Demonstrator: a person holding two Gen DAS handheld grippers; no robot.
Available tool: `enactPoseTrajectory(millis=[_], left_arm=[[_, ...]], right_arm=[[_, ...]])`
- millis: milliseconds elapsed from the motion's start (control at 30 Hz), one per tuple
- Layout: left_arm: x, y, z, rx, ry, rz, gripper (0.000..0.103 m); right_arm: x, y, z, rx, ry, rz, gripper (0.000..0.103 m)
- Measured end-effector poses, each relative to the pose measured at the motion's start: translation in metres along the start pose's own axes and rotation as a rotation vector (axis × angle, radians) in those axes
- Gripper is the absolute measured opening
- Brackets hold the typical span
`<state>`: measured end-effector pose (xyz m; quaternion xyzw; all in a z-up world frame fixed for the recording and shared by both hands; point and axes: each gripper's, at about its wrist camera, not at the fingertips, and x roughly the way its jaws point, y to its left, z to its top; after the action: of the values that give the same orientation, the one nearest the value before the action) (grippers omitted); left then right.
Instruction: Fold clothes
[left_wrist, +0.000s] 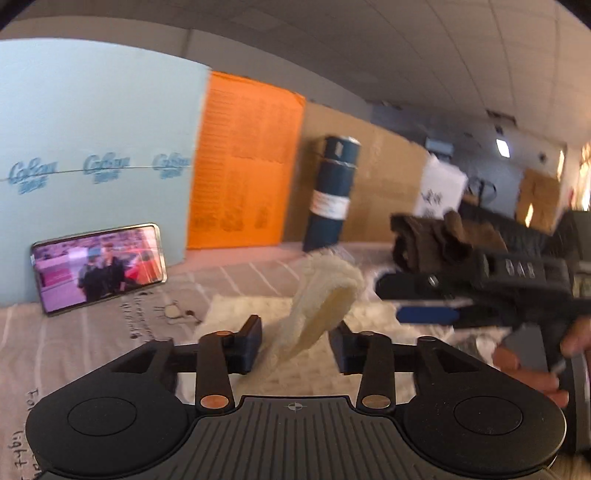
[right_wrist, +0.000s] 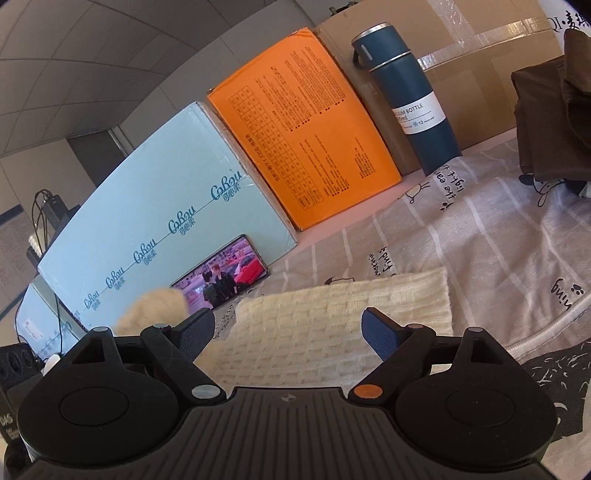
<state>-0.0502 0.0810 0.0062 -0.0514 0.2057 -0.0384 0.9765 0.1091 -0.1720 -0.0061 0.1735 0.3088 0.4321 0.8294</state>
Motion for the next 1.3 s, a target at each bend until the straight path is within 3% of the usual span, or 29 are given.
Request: enactPoseTrajectory(millis=[33,67,167,267,300,433,500,633,767,967,1167,1300], left_arm=[[0.002,-0.007,-0.001,0.037,0.019,-0.001,0.075],[0.002,-0.011,-0.003,0.061,0.024,-0.005,0.083],[-0.012,-0.018,-0.002,0.100,-0.014,-0.061,0.096],[-0.029,-0.014,0.001,0.125,-0.060,-0.136,0.100],[-0.031,-0.011,0.001,0.136,-0.058,-0.116,0.101],[-0.018,0.003,-0.005,0.204,0.028,0.184,0.101],[-0.006,0.013,-0.010,0.190,0.084,0.267,0.101],[0.011,0.020,-0.019,0.162,0.157,0.276,0.101],[0.017,0.019,-0.023,0.168,0.171,0.285,0.101],[0.002,0.015,-0.018,0.171,0.096,0.292,0.101],[-0.063,-0.008,-0.010,0.228,-0.093,0.226,0.101],[-0.113,-0.024,-0.026,0.295,-0.152,0.173,0.101]], right_arm=[[0.000,-0.001,0.000,0.001,-0.004,-0.007,0.086],[0.000,-0.001,0.000,-0.003,-0.008,-0.019,0.086],[0.002,0.001,-0.001,-0.041,-0.017,-0.055,0.086],[0.004,0.004,-0.005,-0.092,-0.015,-0.081,0.086],[0.005,0.006,-0.006,-0.107,-0.011,-0.085,0.086],[0.014,0.013,-0.013,-0.200,0.004,-0.157,0.086],[0.020,0.016,-0.015,-0.248,0.012,-0.193,0.086],[0.031,0.028,-0.020,-0.386,0.023,-0.292,0.086],[0.047,0.028,-0.025,-0.439,0.110,-0.359,0.086],[0.042,0.023,-0.023,-0.401,0.105,-0.336,0.088],[0.010,0.014,-0.015,-0.298,-0.012,-0.180,0.088],[-0.026,0.031,-0.027,-0.406,-0.083,-0.082,0.093]])
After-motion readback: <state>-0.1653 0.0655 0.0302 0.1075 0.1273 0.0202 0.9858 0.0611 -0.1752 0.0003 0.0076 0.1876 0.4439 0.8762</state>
